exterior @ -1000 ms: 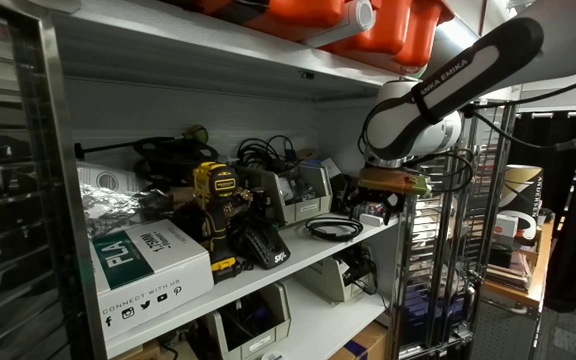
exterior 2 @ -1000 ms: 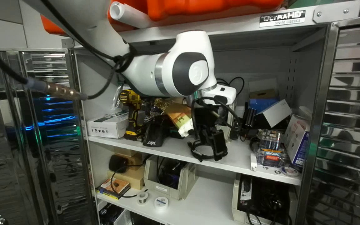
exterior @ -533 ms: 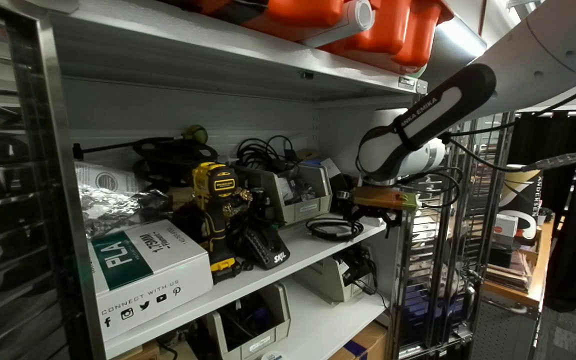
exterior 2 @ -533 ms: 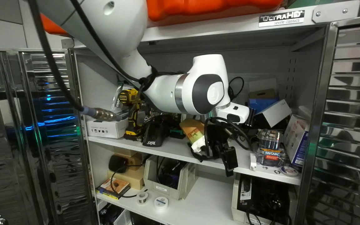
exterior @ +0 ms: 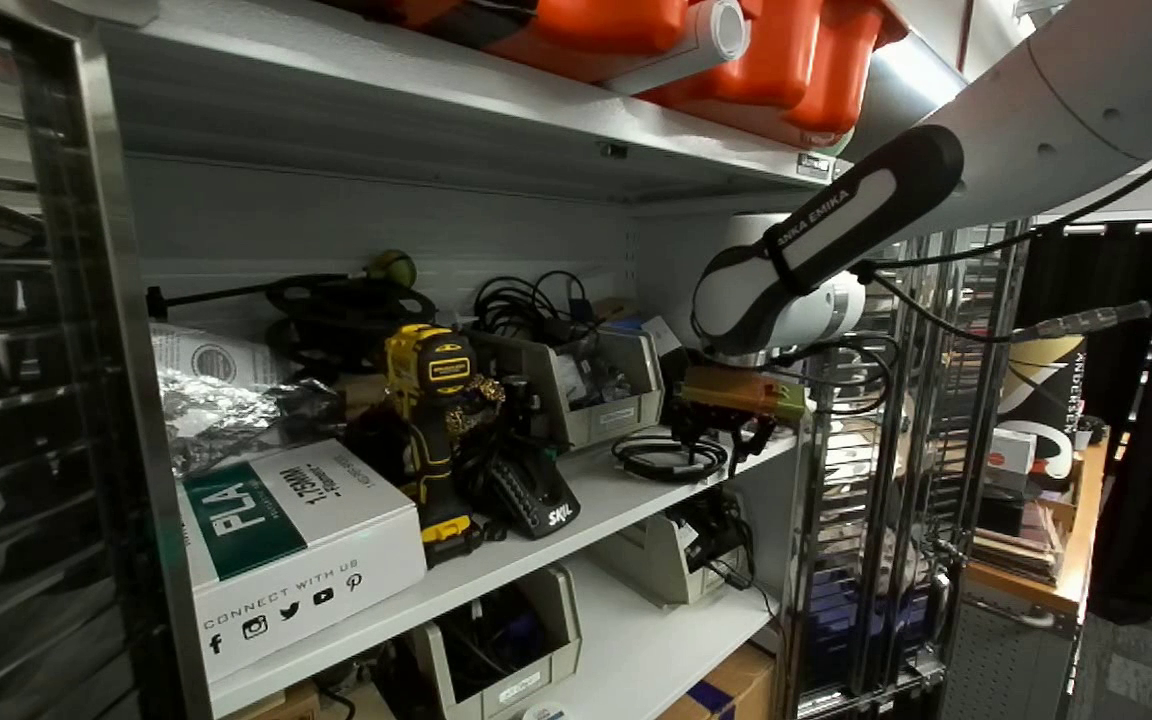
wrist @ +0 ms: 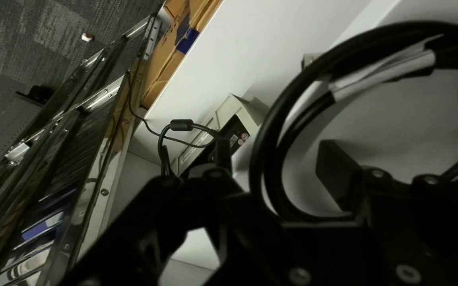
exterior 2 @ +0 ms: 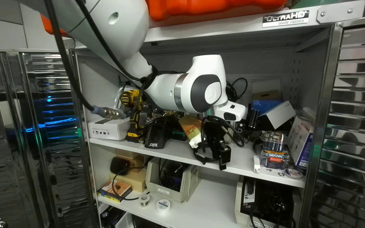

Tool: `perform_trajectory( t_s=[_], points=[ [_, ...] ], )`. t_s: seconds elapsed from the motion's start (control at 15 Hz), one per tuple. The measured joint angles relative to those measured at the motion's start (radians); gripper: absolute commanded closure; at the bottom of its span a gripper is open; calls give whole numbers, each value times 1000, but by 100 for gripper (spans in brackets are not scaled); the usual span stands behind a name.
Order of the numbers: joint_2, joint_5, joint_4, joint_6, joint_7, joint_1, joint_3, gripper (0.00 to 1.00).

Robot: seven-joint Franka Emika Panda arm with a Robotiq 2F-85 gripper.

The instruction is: Pick up the black cable and put it in the tool box

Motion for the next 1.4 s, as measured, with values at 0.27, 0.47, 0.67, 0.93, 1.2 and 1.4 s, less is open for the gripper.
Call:
perform_trajectory(
  t_s=[0.27,0.47,0.67,0.93,1.2,1.4],
  points=[
    [-15,6,-4,-35,1,8,-3,91],
    [-36,-15,-23,-61,10,20,-4,89],
    [-87,-68,-93,-88,38,43,-4,87],
    [-219,-175,-250,-95,77,72,3,89],
    [-380,-247,-383,-42,124,74,29,89],
    [-452,-256,-409,46,162,55,52,89]
  ],
)
